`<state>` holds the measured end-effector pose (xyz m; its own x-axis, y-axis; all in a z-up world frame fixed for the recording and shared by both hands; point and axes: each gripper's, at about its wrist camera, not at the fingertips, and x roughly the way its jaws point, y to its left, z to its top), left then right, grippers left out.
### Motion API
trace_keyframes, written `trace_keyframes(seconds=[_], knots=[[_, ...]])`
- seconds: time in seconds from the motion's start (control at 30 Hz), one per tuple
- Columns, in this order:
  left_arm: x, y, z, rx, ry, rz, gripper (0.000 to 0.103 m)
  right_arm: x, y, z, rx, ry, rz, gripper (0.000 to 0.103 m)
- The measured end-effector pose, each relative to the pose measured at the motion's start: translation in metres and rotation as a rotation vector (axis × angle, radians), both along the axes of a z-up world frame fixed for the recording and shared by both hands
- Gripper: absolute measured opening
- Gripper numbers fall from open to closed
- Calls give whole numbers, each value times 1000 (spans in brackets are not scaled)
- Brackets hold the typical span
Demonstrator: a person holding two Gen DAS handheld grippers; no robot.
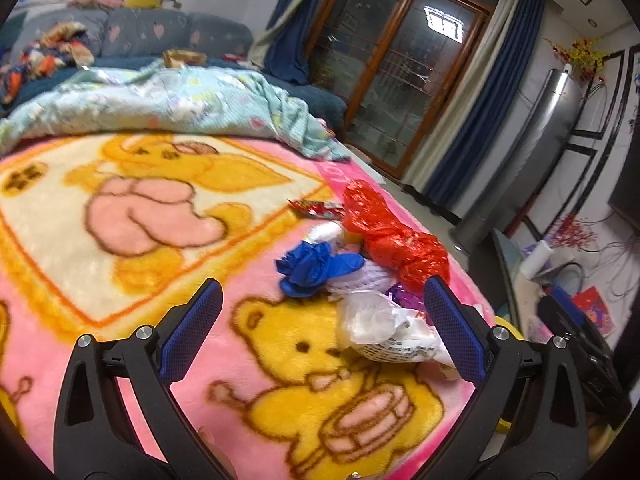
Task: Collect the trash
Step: 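Grasp the red plastic bag with the right gripper while the left grasps the white plastic bag, then carry both held bags over to the yellow-rimmed trash bin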
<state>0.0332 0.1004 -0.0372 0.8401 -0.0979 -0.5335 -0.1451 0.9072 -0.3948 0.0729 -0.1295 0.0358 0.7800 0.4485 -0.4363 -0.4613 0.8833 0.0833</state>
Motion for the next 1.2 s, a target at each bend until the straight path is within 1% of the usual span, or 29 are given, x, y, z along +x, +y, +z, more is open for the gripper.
trace_keyframes(seconds=[0.13,0.23,0.3,0.4,0.43,0.47,0.57,0.63,0.73,0.77,0.8,0.83,0.87,0.9,0.93,0.97,1.03,1.07,1.2], knots=[[14,-5,-8,-58,27,-77,92,18,4,-3,-9,29,14,97],[25,-11,-16,-58,68,-115,92,33,7,-4,-7,65,28,97],[32,-14,-23,-83,100,-147,92,45,11,-6,-7,104,60,97],[41,-17,-32,-105,140,-184,92,60,19,-11,-2,156,95,88],[43,-18,-36,-112,150,-193,90,65,22,-13,-1,173,102,84],[45,-17,-39,-130,163,-203,86,69,25,-13,4,189,111,83],[50,-13,-48,-186,190,-215,81,82,35,-18,8,251,162,80],[52,-11,-51,-205,195,-223,77,91,40,-22,12,292,167,73],[53,-10,-56,-234,199,-243,72,105,46,-32,16,371,176,73],[54,-10,-57,-248,201,-251,70,108,49,-34,7,384,181,68],[55,-10,-58,-262,202,-259,69,109,52,-36,0,392,188,66],[55,-10,-59,-268,203,-260,69,109,55,-39,-5,399,198,61],[55,-10,-60,-272,205,-263,62,108,57,-41,-3,408,209,51],[55,-10,-61,-281,206,-270,59,109,58,-42,1,418,217,46],[55,-11,-61,-290,206,-273,58,109,60,-44,5,428,225,37],[55,-11,-62,-299,205,-279,54,108,61,-44,8,432,229,31],[58,-11,-62,-299,199,-288,48,105,62,-45,15,427,235,23],[56,-12,-61,-293,197,-291,47,104,62,-44,20,425,237,20],[53,-13,-57,-285,187,-296,41,98,58,-39,56,401,235,17]])
